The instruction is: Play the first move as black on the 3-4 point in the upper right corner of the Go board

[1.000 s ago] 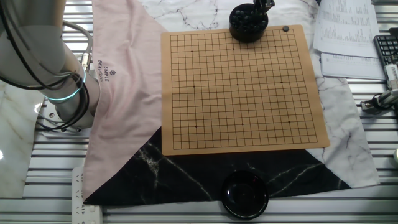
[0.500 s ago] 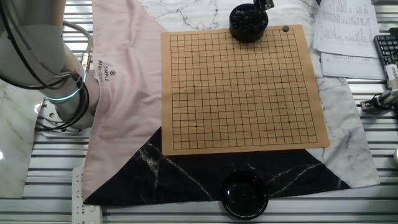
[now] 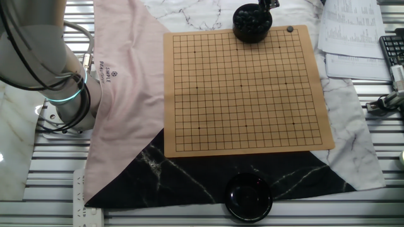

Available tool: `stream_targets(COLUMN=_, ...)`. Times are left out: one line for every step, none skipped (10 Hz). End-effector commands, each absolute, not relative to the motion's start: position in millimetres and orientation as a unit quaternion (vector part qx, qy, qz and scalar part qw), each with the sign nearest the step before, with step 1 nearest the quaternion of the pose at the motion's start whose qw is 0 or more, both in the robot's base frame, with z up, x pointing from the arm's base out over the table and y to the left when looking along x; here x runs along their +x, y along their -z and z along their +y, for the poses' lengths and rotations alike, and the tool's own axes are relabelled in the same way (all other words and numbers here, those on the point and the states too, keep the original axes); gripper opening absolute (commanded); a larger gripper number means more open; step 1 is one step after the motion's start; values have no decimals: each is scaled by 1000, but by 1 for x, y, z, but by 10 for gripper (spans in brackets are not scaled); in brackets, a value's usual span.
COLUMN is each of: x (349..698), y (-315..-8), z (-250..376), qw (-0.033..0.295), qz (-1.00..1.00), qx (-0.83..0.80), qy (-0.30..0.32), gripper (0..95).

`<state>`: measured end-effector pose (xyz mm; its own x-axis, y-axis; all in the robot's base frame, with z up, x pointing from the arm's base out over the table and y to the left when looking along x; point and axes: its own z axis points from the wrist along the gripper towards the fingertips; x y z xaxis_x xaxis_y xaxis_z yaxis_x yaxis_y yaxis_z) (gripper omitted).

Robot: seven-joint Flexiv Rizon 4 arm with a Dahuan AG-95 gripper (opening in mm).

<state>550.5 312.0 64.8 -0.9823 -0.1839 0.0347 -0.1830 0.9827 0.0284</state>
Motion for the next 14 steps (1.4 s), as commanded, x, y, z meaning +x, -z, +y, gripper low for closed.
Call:
stream_targets(x=550, y=-73, z=312, qw=23, qz=-995, qx=96, qy=13, gripper=0)
stream_targets(x=549, y=-73, z=312, qw=23, qz=-995, qx=96, qy=13, gripper=0)
stream_targets(x=549, y=-72, z=312, qw=22, qz=-995, qx=96, qy=13, gripper=0)
stream_targets(x=550, y=-70, z=312, qw=22, qz=-995, qx=101, qy=13, gripper=0)
stream_targets(x=550, y=-69, z=312, qw=21, qz=-995, qx=101, qy=14, gripper=190)
stream_targets(x=550, y=-66, z=312, qw=21, qz=-994, qx=102, qy=14, gripper=380)
stream_targets(x=549, y=-61, z=311, qw=19, qz=-994, qx=104, qy=14, gripper=380)
stream_targets(x=549, y=-58, z=311, qw=16, qz=-994, qx=104, qy=15, gripper=380)
stream_targets(x=547, y=-52, z=311, qw=14, qz=-994, qx=105, qy=15, gripper=380)
stream_targets(x=544, y=-49, z=311, qw=13, qz=-994, qx=105, qy=15, gripper=380)
stream_targets(x=541, y=-46, z=312, qw=10, qz=-994, qx=106, qy=17, gripper=380)
stream_targets(x=540, y=-43, z=312, qw=9, qz=-994, qx=106, qy=17, gripper=380)
stream_targets(x=538, y=-40, z=312, qw=8, qz=-994, qx=107, qy=16, gripper=380)
stream_targets(x=537, y=-34, z=312, qw=3, qz=-994, qx=106, qy=15, gripper=380)
